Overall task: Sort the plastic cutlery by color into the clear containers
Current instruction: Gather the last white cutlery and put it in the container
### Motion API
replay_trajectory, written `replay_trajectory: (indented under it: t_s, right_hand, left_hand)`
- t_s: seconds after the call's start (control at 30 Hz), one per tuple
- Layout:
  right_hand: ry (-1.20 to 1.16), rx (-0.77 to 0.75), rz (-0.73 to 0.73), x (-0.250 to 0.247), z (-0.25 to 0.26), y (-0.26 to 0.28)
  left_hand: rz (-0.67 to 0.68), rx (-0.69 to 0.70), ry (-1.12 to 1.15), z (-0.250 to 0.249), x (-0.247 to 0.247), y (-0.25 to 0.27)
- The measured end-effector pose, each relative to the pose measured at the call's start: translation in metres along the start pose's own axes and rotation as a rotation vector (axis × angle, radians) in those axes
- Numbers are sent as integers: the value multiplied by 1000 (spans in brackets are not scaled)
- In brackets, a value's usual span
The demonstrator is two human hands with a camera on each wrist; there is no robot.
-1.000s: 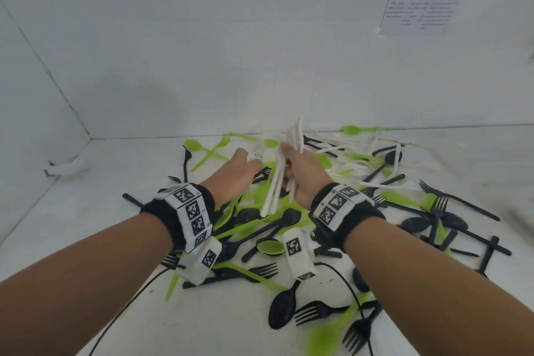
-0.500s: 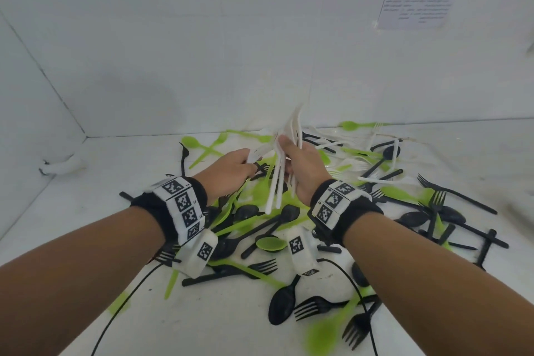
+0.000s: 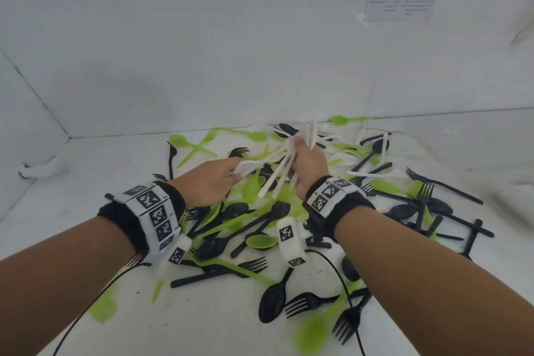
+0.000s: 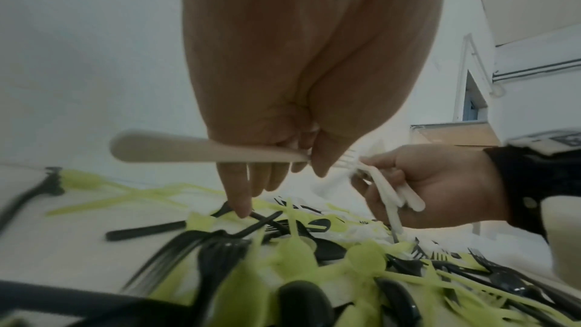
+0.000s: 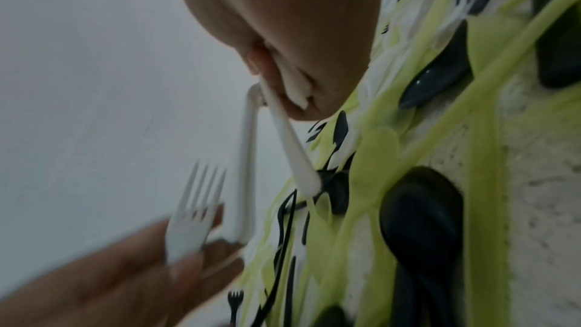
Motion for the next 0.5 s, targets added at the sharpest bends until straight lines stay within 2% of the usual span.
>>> replay_trajectory:
  t_s: [0.07,0.1,0.17,0.27,0.33,0.37,0.43,0.5]
  right_hand:
    - [18,-63,-84,-21,13,-7]
    - [38,-78,-70,-23,17,-10]
    - [96,-67,43,-12,17,-6]
    - [150,-11,257,27,4,17]
    - [125,21,337,49,-3,36]
    - [82,32,360,58,-3,44]
    - [-27,39,379,68,2,54]
    - [-54,15,356,69,5,54]
  left_hand:
    - [-51,-74,29,21,-9,4]
    - [-97,-119,61,32,-16,4]
    - [-160,-222,164,49,-24,0]
    - [-106,-295,664,40,-10,-13]
    - [-24,-247,953,16,2,-20]
    - [36,-199,1022,-1,7,-22]
    - [89,-87,1032,-30,12,-22]
    - [37,-45,1003,-43,10,-20]
Point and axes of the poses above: each hand's wrist, its own y-axis away from the middle knuckle, its own x-axis out of the palm, z = x × y, the point moved 10 cm from there along -y, towards the middle knuckle, and after that the axes turned 3 degrees about -y, right-handed, at the moved point
